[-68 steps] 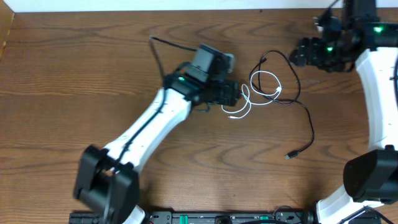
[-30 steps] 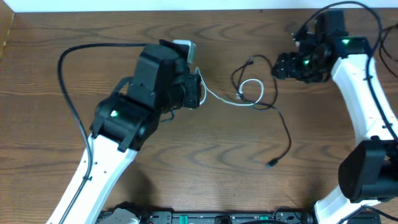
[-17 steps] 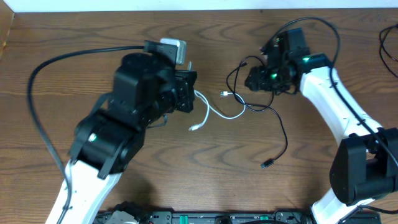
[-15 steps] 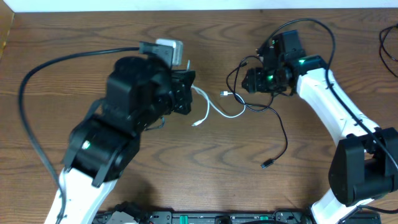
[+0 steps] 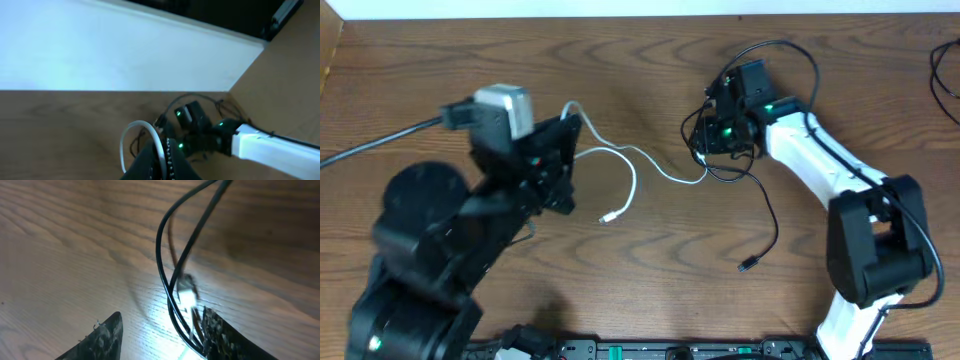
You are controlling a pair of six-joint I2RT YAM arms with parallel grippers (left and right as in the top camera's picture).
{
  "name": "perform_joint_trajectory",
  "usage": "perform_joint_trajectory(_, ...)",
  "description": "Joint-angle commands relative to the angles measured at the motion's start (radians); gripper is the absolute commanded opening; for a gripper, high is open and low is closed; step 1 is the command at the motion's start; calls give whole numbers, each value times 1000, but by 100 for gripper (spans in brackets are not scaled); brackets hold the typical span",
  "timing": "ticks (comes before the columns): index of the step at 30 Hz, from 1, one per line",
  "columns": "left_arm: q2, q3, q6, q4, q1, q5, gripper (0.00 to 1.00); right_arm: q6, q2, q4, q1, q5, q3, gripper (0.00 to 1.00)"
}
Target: Untangle cables
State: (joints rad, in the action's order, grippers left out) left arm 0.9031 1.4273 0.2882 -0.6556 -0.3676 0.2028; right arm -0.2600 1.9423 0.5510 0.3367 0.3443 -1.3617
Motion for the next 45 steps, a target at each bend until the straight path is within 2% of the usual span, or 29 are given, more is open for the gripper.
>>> perform_joint_trajectory(1, -26, 6, 5, -7, 18, -14, 7, -40, 42, -20, 32, 6, 4, 46)
perform_joint_trajectory(10, -23, 6, 4, -39, 18, -14, 7, -111, 113, -55, 64, -60, 4, 40)
perform_joint_trajectory(25, -24, 26, 5, -35, 19, -59, 8, -110, 161, -101, 98, -136, 4, 43)
perform_joint_trajectory(28, -22, 25, 5, -47, 19, -106, 7, -111, 166, -106, 96, -128, 4, 33)
perform_joint_trajectory(29, -21, 25, 6, -56, 19, -111, 8, -111, 166, -106, 95, -128, 4, 27)
perform_joint_trajectory(31, -12, 25, 6, -81, 19, -110, 8, -110, 166, -105, 95, -129, 4, 5)
perform_joint_trajectory(32, -4, 25, 5, -98, 19, -111, 8, -110, 165, -105, 95, -128, 4, 1)
perform_joint_trajectory(38, 78, 21, 3, -206, 19, -117, 8, -110, 122, -97, 60, -128, -8, 1)
perform_joint_trajectory(45, 203, 21, -18, -279, 19, -452, 8, -106, -134, -51, -112, -153, -20, 1)
